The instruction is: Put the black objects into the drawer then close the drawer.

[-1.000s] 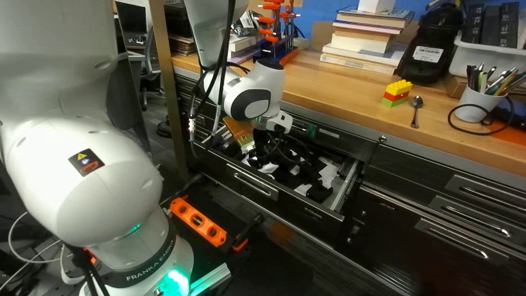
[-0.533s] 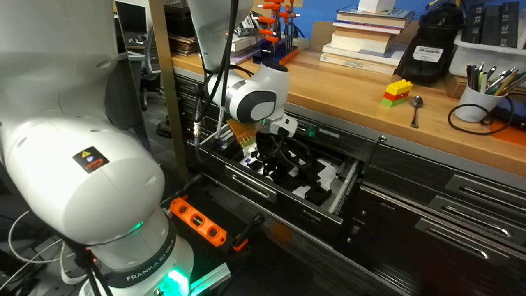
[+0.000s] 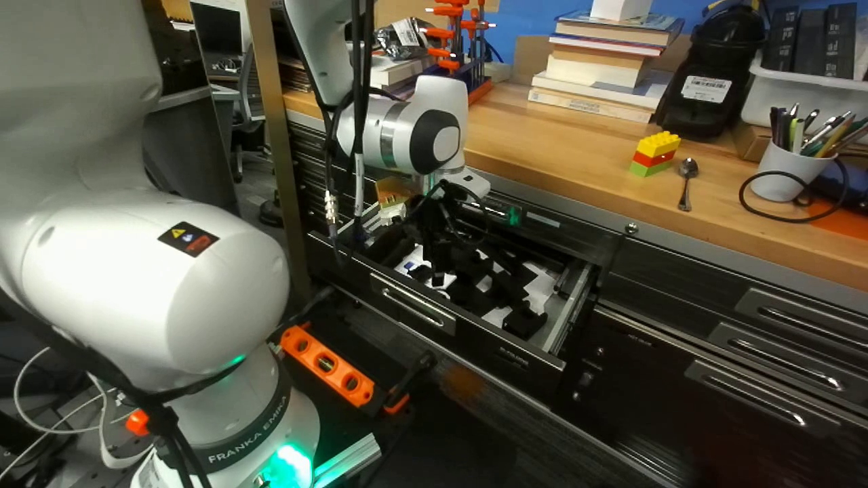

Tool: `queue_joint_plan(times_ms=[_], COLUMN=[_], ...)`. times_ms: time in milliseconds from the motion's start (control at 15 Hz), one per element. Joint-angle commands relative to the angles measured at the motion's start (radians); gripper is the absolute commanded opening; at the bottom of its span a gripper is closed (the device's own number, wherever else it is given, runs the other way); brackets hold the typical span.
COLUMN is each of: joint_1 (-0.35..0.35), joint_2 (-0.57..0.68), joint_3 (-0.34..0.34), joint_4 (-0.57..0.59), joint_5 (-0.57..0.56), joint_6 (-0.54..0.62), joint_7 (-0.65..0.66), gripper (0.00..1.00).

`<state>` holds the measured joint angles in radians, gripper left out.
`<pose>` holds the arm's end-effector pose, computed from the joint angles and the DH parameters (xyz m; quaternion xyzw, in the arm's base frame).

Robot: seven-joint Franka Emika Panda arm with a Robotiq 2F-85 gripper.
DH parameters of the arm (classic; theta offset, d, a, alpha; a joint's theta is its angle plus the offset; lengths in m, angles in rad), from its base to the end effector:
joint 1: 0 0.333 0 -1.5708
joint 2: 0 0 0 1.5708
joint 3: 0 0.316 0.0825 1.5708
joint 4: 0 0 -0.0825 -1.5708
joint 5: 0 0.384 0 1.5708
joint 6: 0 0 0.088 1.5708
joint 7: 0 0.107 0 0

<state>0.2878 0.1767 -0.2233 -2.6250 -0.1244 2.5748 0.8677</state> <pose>0.4042 0.0233 0.1727 0.9338 -0.3365 -0.0789 0.0921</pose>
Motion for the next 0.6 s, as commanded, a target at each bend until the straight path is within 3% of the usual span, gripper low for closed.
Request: queue_joint_plan(times_ms=[0,333,533], joint_1=[-0.050,-0.123,-0.147], joint_2=[-0.101,-0.153,-0.158], joint_3=[0.075,0.172,0.187], joint_4=[-0.011,-0.069,-0.111], joint_5=[-0.026,0.086,0.081], joint_6=[-0.154,-0.143,-0.117], joint_7=[0.144,0.180,0.323], gripper=[1.00,1.00,1.00])
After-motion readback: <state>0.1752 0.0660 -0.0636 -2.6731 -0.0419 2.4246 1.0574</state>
